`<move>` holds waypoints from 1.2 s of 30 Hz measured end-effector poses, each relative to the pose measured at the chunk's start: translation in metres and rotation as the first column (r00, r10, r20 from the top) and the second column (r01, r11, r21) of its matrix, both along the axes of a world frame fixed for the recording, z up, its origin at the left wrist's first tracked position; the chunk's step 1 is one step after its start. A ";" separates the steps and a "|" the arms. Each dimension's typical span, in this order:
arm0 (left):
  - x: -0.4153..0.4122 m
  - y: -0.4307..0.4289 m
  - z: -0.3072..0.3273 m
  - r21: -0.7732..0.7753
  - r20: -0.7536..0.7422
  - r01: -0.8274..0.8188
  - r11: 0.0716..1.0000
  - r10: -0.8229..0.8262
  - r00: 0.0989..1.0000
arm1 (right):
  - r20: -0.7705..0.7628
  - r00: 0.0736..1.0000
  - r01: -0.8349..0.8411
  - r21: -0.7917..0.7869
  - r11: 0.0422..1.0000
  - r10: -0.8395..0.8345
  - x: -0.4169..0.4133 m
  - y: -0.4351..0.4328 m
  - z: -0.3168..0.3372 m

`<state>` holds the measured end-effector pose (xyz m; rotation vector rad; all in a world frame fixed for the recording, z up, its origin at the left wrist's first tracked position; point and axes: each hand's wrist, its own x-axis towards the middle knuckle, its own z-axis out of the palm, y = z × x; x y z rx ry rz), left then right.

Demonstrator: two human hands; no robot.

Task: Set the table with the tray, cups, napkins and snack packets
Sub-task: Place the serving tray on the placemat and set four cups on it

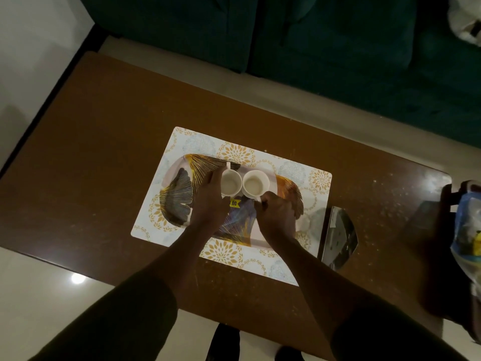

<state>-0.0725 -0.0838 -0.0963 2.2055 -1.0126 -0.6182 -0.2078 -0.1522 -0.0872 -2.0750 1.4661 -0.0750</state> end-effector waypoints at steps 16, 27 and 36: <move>0.005 -0.002 -0.001 -0.003 -0.009 -0.001 1.000 0.001 1.000 | 0.114 0.993 -0.032 0.002 0.999 0.032 0.009 -0.011 0.001; 0.006 -0.008 -0.002 -0.011 -0.013 0.028 1.000 -0.028 1.000 | 0.229 0.973 -0.036 -0.025 0.999 0.041 -0.007 -0.003 0.004; 0.006 -0.011 -0.005 -0.020 -0.009 0.036 0.999 -0.036 0.999 | 0.239 0.970 -0.053 0.064 0.997 0.037 0.006 -0.013 -0.003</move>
